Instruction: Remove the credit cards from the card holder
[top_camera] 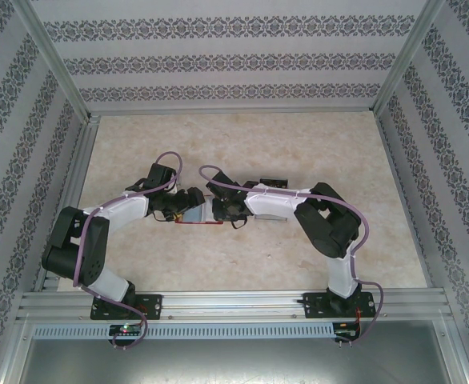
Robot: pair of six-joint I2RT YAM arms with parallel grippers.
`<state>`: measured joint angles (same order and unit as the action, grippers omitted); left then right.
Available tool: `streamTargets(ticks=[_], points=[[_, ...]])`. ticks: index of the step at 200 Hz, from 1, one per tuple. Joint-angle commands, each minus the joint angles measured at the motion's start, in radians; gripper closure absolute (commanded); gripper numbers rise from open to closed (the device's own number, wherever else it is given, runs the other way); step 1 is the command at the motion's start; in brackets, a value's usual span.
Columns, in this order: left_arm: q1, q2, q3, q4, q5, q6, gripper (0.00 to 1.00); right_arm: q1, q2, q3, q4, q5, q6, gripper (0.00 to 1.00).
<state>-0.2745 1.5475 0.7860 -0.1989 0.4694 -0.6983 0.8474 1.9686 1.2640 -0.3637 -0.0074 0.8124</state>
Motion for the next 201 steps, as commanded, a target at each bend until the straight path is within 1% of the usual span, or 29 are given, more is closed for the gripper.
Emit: streamTargets(ticks=[1, 12, 47, 72, 89, 125, 141, 178, 201], points=[[-0.007, 0.042, 0.007, -0.038, 0.019, 0.019, 0.13, -0.003, 0.017, -0.017, 0.009, -0.015, 0.007, 0.79], [-0.006, 0.053, 0.010, -0.029, 0.037, 0.016, 0.13, -0.001, 0.018, -0.020, 0.018, -0.026, 0.007, 0.81], [-0.008, 0.052, 0.007, 0.000, 0.080, 0.005, 0.13, 0.003, 0.025, -0.018, 0.025, -0.034, 0.010, 0.81], [-0.007, 0.040, -0.003, 0.067, 0.160, -0.017, 0.13, 0.005, 0.027, -0.018, 0.026, -0.036, 0.011, 0.82], [-0.007, 0.030, -0.010, 0.107, 0.196, -0.035, 0.13, 0.007, 0.027, -0.021, 0.028, -0.037, 0.010, 0.82], [-0.007, 0.018, -0.011, 0.112, 0.209, -0.039, 0.13, 0.010, 0.023, -0.024, 0.029, -0.034, 0.012, 0.81], [-0.008, -0.008, -0.006, 0.076, 0.159, -0.029, 0.13, 0.012, 0.023, -0.026, 0.030, -0.033, 0.013, 0.81], [-0.004, -0.105, 0.008, -0.074, -0.093, 0.000, 0.12, 0.015, 0.018, -0.037, 0.032, -0.030, 0.018, 0.81], [-0.005, -0.119, 0.005, -0.101, -0.148, 0.003, 0.12, 0.017, 0.016, -0.040, 0.035, -0.031, 0.020, 0.81]])
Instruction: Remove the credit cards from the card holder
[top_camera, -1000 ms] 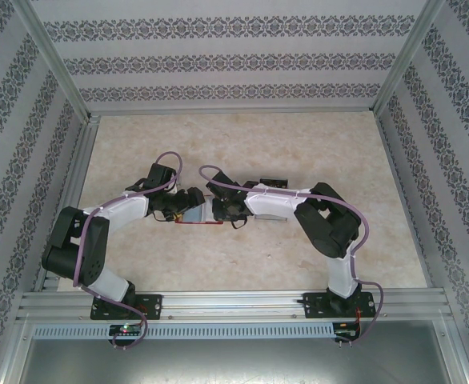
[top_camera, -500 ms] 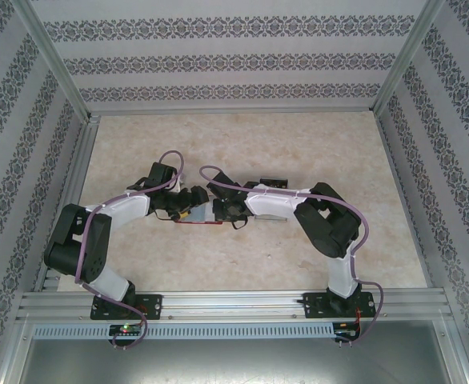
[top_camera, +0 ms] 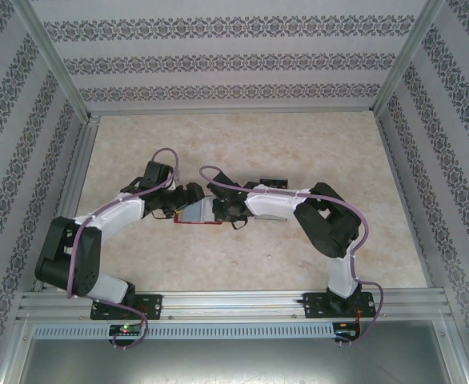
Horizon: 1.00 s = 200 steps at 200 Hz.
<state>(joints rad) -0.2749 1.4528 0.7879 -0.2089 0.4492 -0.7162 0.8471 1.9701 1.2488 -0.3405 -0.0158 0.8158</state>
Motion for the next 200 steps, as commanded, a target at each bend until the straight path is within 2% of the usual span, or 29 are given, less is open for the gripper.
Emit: streamTargets(ticks=[1, 21, 52, 98, 132, 200], points=[[-0.004, -0.024, 0.003, -0.091, -0.129, 0.021, 0.12, 0.017, 0.015, -0.025, 0.011, -0.023, 0.017, 0.81], [-0.003, 0.004, 0.007, -0.107, -0.128, 0.026, 0.11, 0.018, 0.016, -0.025, 0.011, -0.023, 0.016, 0.81], [-0.004, 0.057, 0.005, -0.079, -0.061, 0.026, 0.12, 0.021, 0.018, -0.021, 0.012, -0.024, 0.016, 0.81], [-0.003, 0.051, -0.008, -0.026, -0.007, 0.024, 0.13, 0.024, 0.018, -0.023, 0.012, -0.024, 0.020, 0.81], [-0.004, 0.033, -0.018, -0.009, -0.004, 0.022, 0.12, 0.027, 0.022, -0.022, 0.015, -0.024, 0.021, 0.81], [-0.004, 0.100, -0.007, -0.020, 0.018, 0.028, 0.13, 0.029, 0.021, -0.022, 0.013, -0.024, 0.023, 0.81]])
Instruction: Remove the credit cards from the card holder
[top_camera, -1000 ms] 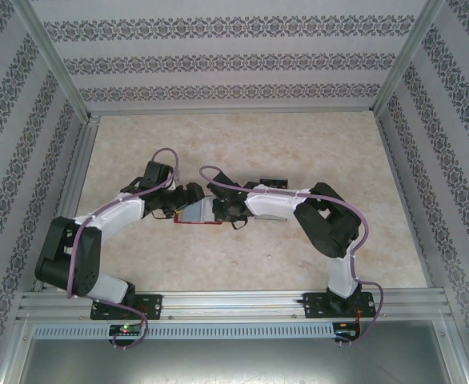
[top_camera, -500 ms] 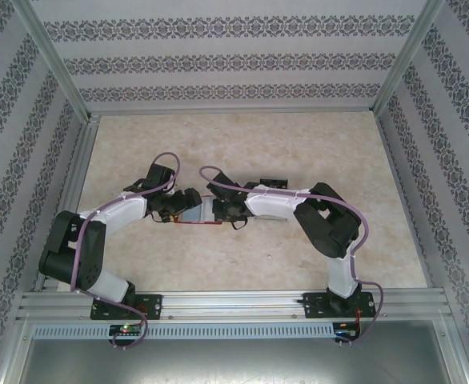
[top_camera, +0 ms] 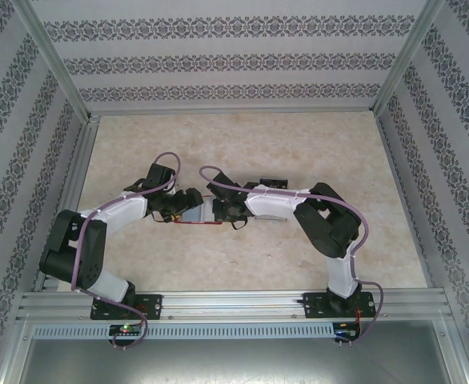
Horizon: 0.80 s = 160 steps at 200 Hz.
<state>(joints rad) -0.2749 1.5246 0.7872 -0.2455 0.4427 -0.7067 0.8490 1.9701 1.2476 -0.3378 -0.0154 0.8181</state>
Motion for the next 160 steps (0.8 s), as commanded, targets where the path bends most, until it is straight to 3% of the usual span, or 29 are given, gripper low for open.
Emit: streamTargets(ticks=[1, 95, 160], points=[[-0.004, 0.030, -0.006, 0.017, 0.027, 0.018, 0.13, 0.027, 0.020, -0.020, 0.011, -0.024, 0.021, 0.81], [-0.018, 0.080, -0.014, 0.151, 0.191, -0.037, 0.10, 0.030, 0.027, -0.019, 0.013, -0.028, 0.023, 0.81], [-0.020, 0.075, -0.020, 0.191, 0.242, -0.061, 0.09, 0.031, 0.031, -0.011, 0.011, -0.031, 0.021, 0.81]])
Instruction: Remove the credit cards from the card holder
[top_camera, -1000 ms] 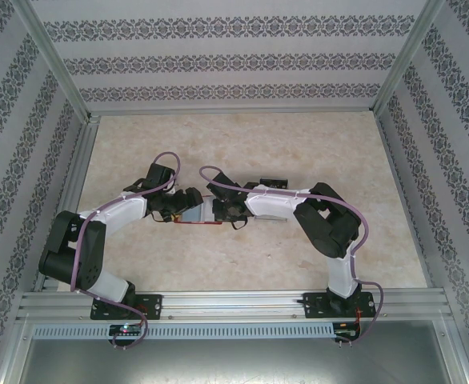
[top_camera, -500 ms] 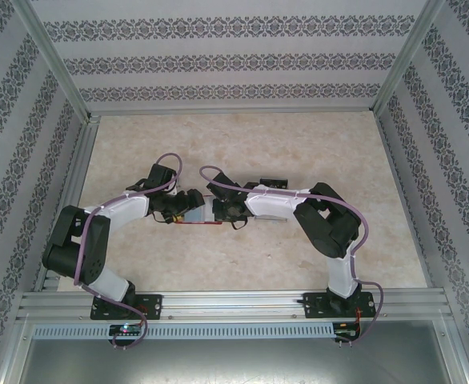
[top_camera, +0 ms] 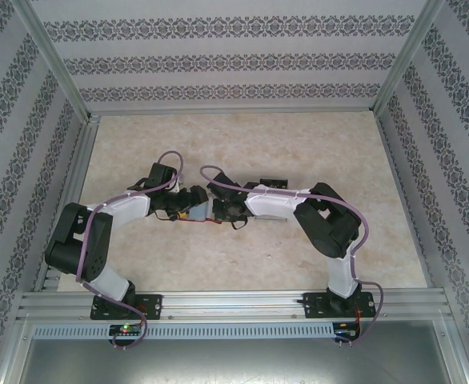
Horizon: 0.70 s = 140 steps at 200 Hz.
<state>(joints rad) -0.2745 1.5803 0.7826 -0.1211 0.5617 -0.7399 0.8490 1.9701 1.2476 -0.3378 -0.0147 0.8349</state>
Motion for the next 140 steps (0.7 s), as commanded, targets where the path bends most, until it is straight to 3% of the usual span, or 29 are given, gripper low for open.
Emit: streamTargets(ticks=[1, 140], points=[[-0.019, 0.019, -0.015, 0.067, 0.124, -0.027, 0.09, 0.031, 0.032, -0.011, 0.011, -0.031, 0.004, 0.81], [-0.020, -0.054, -0.011, 0.173, 0.230, -0.090, 0.10, 0.029, 0.037, -0.010, 0.010, -0.028, 0.009, 0.81]])
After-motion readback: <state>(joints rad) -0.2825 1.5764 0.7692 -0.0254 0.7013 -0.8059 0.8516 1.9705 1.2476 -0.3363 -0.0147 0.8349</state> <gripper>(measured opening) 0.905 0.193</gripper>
